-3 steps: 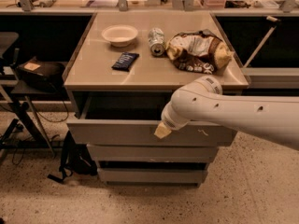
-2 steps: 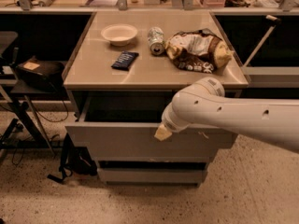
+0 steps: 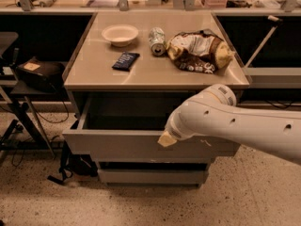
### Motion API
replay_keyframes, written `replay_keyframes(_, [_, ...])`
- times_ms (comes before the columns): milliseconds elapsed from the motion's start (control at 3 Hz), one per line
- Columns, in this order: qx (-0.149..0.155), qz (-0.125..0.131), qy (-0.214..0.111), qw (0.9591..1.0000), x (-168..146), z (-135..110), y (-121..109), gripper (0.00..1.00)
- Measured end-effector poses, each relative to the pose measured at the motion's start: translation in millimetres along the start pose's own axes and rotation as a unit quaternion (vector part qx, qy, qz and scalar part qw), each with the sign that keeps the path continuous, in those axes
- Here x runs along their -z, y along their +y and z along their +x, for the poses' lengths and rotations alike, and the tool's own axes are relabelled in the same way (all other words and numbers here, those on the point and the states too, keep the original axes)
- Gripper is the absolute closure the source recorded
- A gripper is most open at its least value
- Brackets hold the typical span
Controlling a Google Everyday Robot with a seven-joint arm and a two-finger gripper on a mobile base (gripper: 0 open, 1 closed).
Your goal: Open top drawer
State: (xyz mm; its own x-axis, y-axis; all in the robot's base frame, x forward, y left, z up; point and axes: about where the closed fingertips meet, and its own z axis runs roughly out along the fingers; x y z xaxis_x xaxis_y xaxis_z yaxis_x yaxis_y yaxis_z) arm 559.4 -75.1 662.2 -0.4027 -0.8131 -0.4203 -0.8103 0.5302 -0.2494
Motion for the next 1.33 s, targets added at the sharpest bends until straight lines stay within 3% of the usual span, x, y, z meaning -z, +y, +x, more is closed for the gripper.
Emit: replay_keyframes(1333, [0.000, 0.000, 0.000, 1.0000, 21, 11, 10, 1.00])
